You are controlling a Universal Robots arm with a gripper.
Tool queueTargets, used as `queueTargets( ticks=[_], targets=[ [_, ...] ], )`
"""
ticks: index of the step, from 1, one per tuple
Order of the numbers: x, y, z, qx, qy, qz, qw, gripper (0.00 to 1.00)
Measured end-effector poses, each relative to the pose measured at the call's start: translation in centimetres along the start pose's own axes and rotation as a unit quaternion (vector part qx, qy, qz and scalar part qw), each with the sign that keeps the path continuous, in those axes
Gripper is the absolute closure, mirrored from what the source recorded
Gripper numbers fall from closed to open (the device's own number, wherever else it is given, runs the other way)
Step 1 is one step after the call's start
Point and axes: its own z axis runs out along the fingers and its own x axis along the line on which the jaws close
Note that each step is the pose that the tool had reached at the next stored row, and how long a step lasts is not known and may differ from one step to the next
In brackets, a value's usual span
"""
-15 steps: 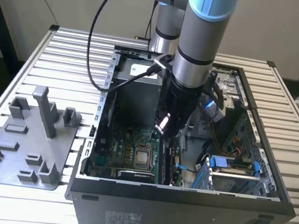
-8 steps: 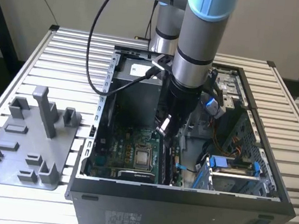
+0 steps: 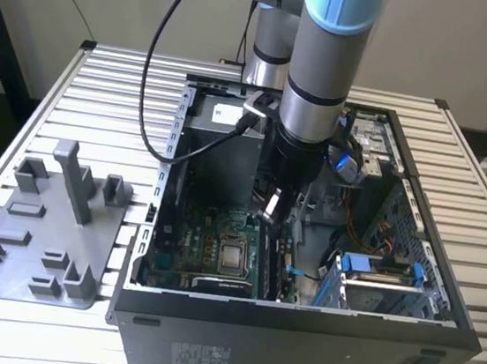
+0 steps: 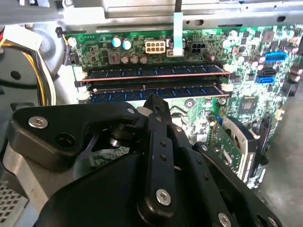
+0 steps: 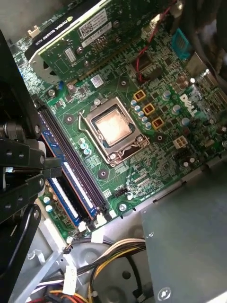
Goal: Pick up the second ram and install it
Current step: 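Press down the second ram until it locks into place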
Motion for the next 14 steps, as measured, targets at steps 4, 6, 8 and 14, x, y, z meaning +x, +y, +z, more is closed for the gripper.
queueTargets(
  ticks=[4, 6, 8, 14],
  targets=[
    [0.03, 0.04, 0.00, 0.0006, -0.0010, -0.030, 0.9996, 0.89],
    [0.04, 0.06, 0.00, 0.0009, -0.0015, -0.044, 0.9990, 0.89],
    [0.05, 0.08, 0.00, 0.0012, -0.0020, -0.060, 0.9982, 0.89],
    [0.11, 0.17, 0.05, 0.0022, -0.0035, -0.104, 0.9945, 0.89]
  ],
)
